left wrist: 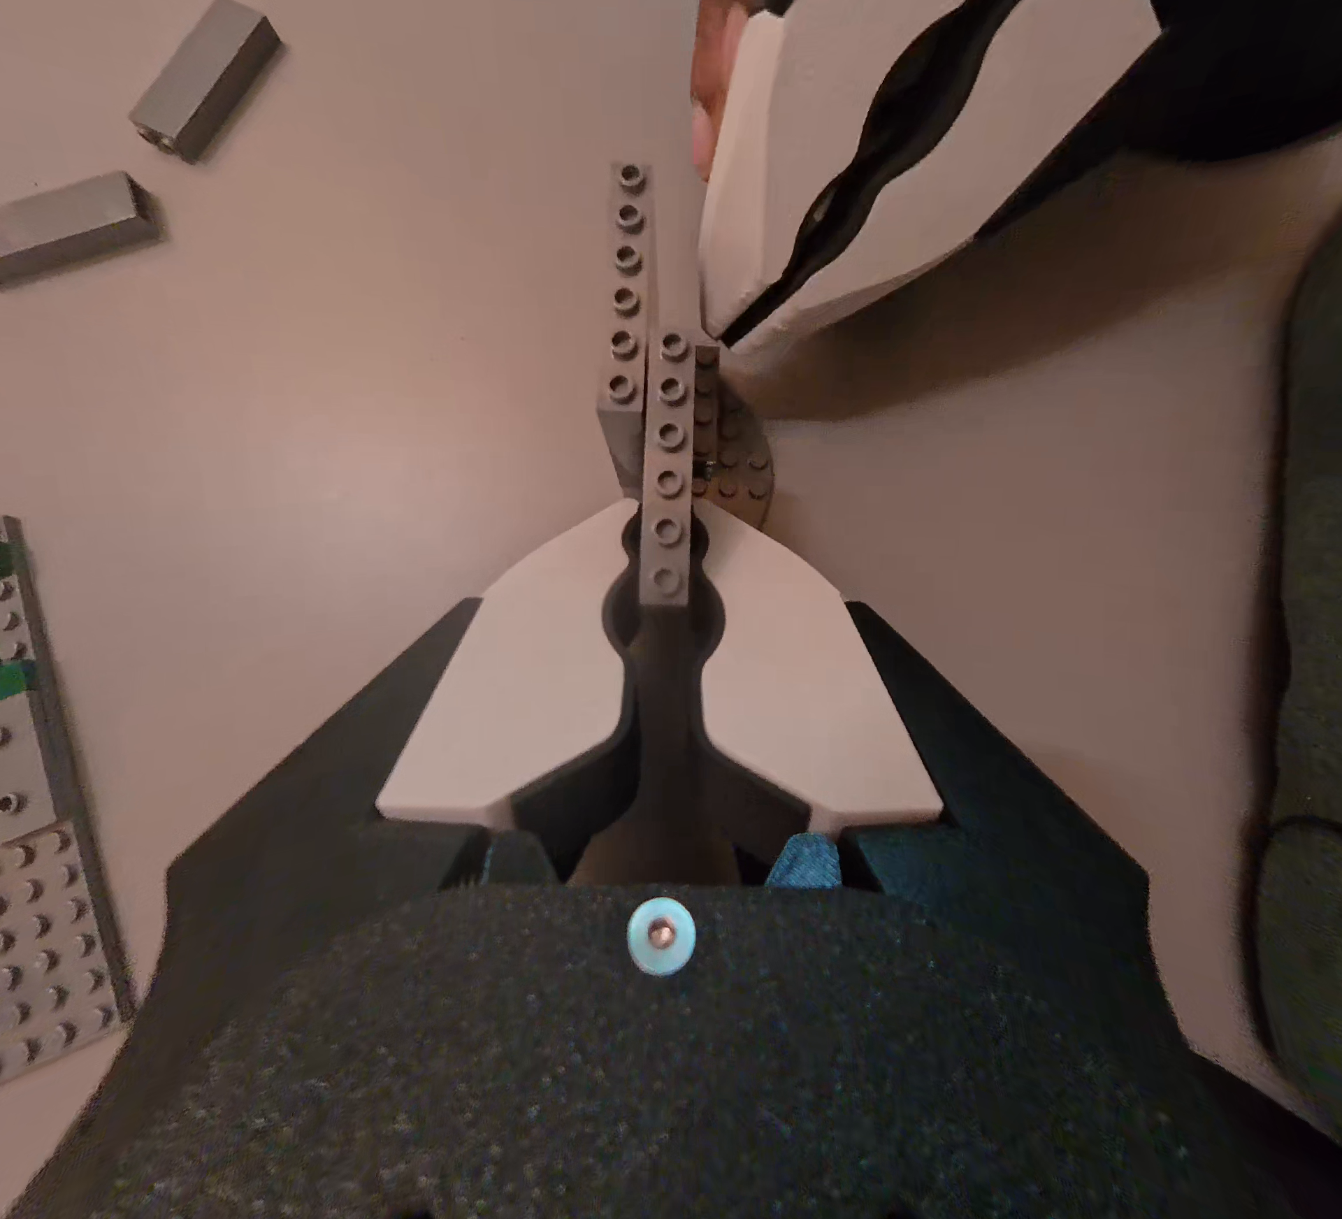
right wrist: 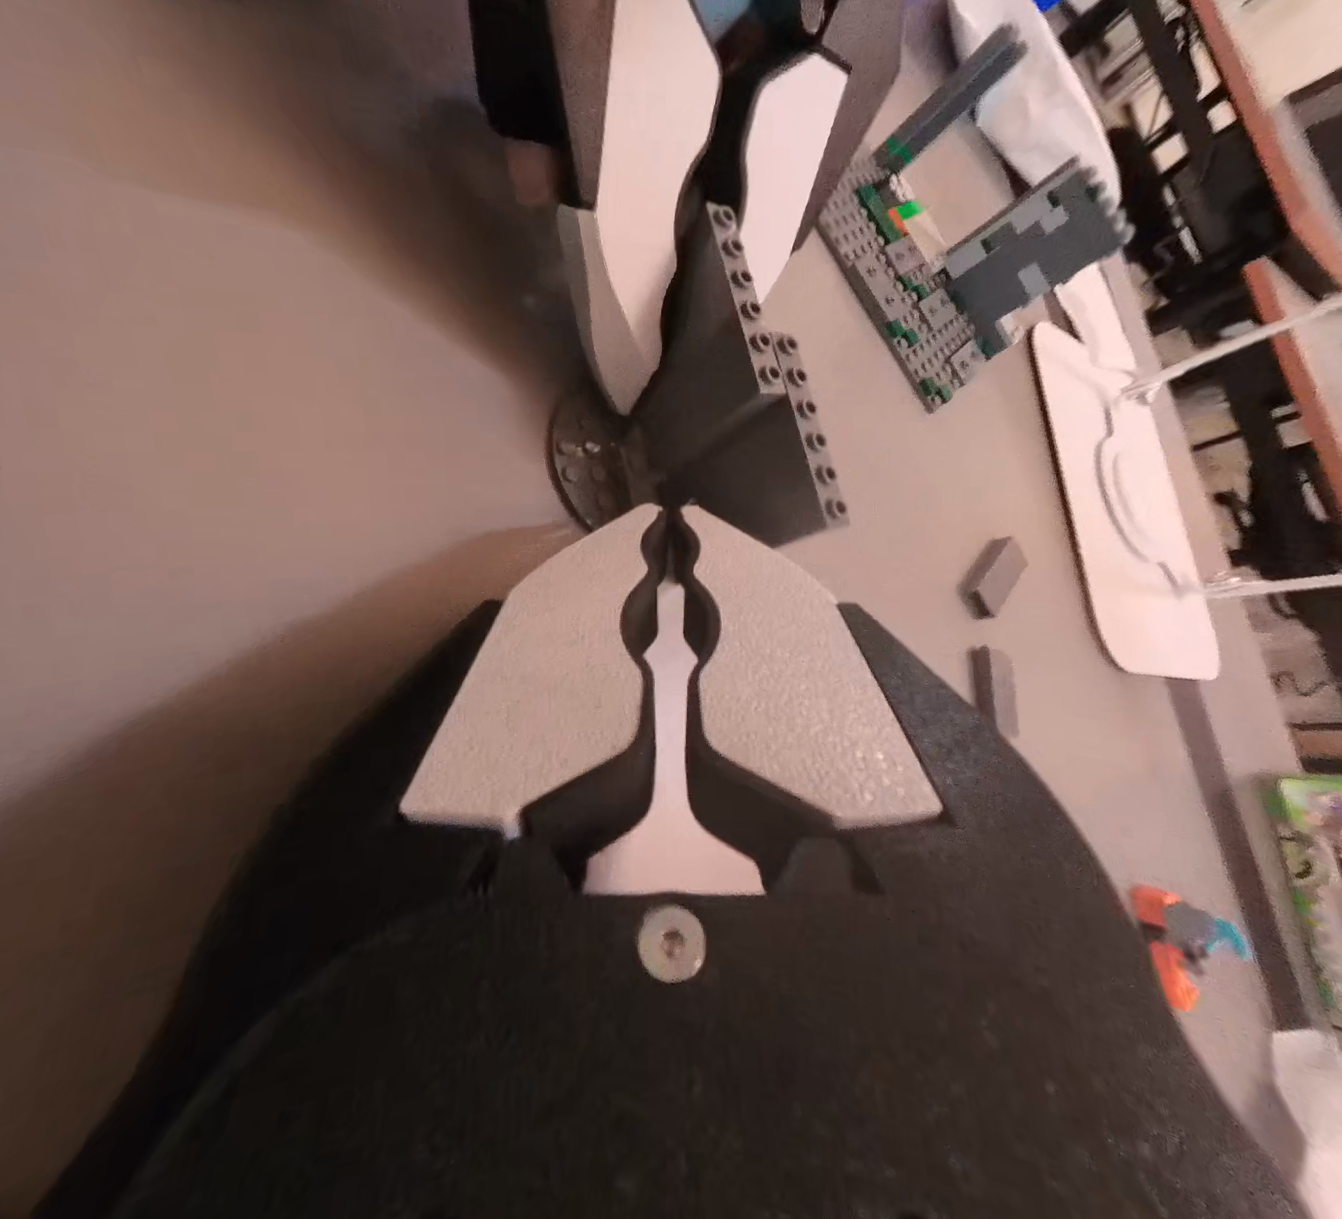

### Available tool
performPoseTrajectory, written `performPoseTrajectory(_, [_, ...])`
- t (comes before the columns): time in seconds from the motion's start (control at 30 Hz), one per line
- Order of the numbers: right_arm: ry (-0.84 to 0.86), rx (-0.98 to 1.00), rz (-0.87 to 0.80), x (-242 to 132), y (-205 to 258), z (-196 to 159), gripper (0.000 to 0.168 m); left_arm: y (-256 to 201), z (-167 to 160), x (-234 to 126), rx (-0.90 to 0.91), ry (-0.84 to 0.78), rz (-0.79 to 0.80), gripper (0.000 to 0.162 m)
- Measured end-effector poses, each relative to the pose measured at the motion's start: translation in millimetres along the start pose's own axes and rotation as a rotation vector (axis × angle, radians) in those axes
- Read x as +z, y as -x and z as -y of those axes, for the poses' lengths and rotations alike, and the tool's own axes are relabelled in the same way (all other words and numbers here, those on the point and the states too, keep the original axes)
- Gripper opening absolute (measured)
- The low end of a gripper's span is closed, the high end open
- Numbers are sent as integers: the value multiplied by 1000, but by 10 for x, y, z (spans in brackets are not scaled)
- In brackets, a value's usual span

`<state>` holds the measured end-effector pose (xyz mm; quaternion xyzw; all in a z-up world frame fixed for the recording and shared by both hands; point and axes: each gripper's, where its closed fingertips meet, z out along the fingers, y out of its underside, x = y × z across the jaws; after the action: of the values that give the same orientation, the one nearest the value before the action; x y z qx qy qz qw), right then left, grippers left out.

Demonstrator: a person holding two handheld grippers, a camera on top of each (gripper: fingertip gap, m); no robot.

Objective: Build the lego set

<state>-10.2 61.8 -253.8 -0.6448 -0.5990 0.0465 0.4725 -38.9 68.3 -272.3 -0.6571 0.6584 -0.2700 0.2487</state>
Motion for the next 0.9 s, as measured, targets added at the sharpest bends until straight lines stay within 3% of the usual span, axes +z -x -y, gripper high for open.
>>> performPoseTrajectory(0.3, [58,157,180,46,153,-124,19,-53,4,4,23,-19,-46,8])
performPoseTrajectory(0.53, [56,313,262,65,155,-107,20,-62,-8,-1,32,-32,-59,9])
performPoseTrajectory(0.63, [46,311,246,82,122,-118,12,-61,-10,1,32,-34,-60,9])
performPoseTrajectory(0.9, [32,216,237,107,142,-96,11,-55,-21,6,28,-30,-53,9])
